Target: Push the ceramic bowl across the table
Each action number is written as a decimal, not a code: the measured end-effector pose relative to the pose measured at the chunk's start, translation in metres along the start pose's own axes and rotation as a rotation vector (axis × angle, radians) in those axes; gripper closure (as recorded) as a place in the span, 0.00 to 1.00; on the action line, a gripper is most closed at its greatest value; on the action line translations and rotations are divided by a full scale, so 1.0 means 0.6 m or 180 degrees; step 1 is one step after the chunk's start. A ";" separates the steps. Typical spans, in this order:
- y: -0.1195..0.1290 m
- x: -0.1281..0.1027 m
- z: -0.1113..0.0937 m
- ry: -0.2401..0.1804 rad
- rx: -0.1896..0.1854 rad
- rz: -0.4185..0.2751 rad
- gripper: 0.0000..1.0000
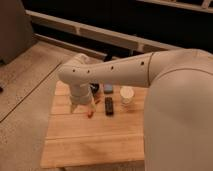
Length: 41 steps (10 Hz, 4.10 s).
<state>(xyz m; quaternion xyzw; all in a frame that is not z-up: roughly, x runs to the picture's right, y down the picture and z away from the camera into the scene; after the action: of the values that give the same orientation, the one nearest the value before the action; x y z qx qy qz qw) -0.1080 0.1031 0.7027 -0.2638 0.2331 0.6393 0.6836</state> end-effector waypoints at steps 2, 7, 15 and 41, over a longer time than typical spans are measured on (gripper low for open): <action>0.000 0.000 0.000 0.0000 0.0000 0.0000 0.35; 0.000 0.000 0.000 0.0000 0.0000 0.0000 0.35; 0.001 -0.001 0.002 0.0024 0.0001 0.0005 0.35; -0.096 -0.211 0.186 0.1599 -0.0375 -0.0790 0.35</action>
<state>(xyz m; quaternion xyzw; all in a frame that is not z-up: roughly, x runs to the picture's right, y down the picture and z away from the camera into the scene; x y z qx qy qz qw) -0.0621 0.0788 0.8732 -0.4797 0.3236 0.4778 0.6610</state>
